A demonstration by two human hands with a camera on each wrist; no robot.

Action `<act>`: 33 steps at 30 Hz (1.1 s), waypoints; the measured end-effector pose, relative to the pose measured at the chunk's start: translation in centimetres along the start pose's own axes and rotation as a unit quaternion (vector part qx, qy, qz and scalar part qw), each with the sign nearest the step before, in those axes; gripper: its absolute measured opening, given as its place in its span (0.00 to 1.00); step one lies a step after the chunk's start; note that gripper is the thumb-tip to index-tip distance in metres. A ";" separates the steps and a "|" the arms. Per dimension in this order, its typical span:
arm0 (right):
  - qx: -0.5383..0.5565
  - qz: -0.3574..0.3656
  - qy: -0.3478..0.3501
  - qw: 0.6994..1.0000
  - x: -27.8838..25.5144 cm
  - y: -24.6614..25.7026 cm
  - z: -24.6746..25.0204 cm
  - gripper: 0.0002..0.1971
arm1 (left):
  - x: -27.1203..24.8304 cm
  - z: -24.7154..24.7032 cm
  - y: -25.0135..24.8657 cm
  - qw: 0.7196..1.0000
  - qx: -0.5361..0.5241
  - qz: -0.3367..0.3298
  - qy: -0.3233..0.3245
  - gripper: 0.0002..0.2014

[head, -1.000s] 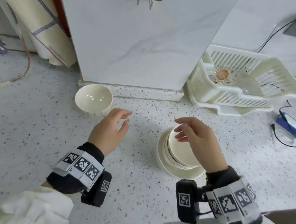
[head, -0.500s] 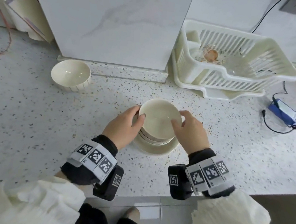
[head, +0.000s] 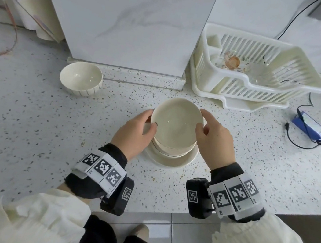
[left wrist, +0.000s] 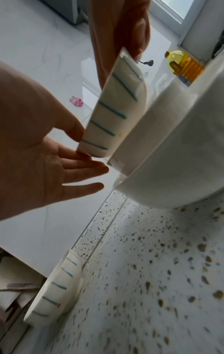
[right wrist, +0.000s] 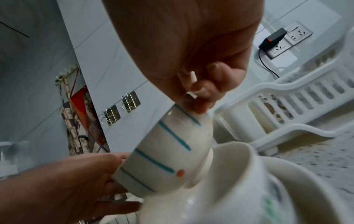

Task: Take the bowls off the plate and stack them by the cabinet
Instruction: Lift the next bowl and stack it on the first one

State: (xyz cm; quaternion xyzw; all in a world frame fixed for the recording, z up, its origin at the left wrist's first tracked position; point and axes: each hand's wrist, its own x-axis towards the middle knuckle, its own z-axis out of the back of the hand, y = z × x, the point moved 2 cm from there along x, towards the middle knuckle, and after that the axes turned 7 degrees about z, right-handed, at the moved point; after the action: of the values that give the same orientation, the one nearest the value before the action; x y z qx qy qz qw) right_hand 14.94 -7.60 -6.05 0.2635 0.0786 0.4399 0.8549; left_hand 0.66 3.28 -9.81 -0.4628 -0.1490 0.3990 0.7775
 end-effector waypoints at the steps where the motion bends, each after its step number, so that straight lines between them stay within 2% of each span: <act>1: 0.010 0.000 -0.005 1.000 0.1 0.6 0.2 0.20 | 0.1 0.4 -0.1 1.000 -0.012 0.001 -0.004 0.20; 7: 0.108 0.009 -0.024 0.994 2.0 6.3 -1.6 0.19 | 1.5 5.8 1.2 0.996 -0.078 -0.008 -0.045 0.20; 17: 0.246 -0.053 0.030 0.967 7.7 15.2 -12.8 0.22 | 5.1 16.1 9.0 0.988 -0.130 0.033 -0.073 0.22; 23: 0.244 -0.070 0.044 0.966 11.0 18.4 -17.6 0.23 | 8.3 19.6 13.1 0.990 -0.077 0.070 -0.092 0.19; 33: 0.216 -0.116 0.080 0.966 13.5 18.8 -20.2 0.24 | 11.5 20.2 15.8 0.982 -0.115 0.148 -0.030 0.20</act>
State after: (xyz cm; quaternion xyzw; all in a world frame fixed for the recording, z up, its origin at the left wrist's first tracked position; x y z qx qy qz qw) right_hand 2.30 19.79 -12.14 0.3949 0.2700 0.3300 0.8138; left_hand -11.79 28.18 -13.98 -0.5543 -0.1469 0.5035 0.6463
